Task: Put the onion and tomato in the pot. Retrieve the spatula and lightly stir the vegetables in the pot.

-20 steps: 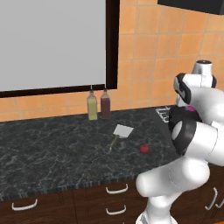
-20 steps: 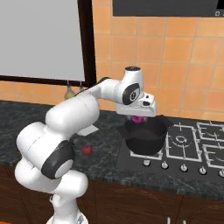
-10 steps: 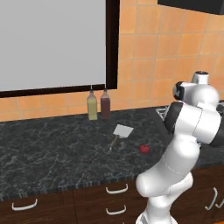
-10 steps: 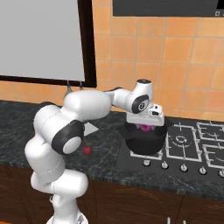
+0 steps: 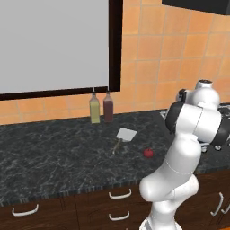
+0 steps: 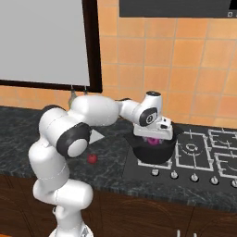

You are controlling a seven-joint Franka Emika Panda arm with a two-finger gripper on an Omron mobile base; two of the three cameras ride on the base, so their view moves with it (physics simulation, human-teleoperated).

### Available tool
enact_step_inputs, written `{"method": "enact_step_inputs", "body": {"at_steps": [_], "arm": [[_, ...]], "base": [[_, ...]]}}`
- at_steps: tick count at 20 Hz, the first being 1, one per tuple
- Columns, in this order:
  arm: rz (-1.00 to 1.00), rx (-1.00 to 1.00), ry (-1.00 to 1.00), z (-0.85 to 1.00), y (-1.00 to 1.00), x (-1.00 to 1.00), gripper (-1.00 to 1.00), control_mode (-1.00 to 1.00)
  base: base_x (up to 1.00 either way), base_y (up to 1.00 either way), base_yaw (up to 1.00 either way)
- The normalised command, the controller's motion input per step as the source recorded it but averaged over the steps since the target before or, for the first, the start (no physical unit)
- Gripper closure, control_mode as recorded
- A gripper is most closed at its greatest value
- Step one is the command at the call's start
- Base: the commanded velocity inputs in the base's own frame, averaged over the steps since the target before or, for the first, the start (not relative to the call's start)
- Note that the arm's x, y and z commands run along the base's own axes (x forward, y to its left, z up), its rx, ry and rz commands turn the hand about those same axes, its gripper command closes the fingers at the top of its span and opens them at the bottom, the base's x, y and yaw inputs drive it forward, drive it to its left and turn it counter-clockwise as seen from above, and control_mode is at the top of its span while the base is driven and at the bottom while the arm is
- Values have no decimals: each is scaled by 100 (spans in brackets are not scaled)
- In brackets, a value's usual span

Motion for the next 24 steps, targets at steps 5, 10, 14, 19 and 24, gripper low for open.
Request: {"method": "enact_step_inputs", "body": {"at_steps": [5,10,14,19,24], "arm": [[0,0,0,25,2,0,-100,-100],[0,0,0,38,1,0,-100,-100],[0,0,-13,88,25,-58,-100,-100],[1,-2,-5,89,97,-74,-100,-100],[8,-5,8,31,100,-35,-100,-100]], "base": [[0,0,0],[0,0,0],[0,0,0],[0,0,0],[0,0,0]]}}
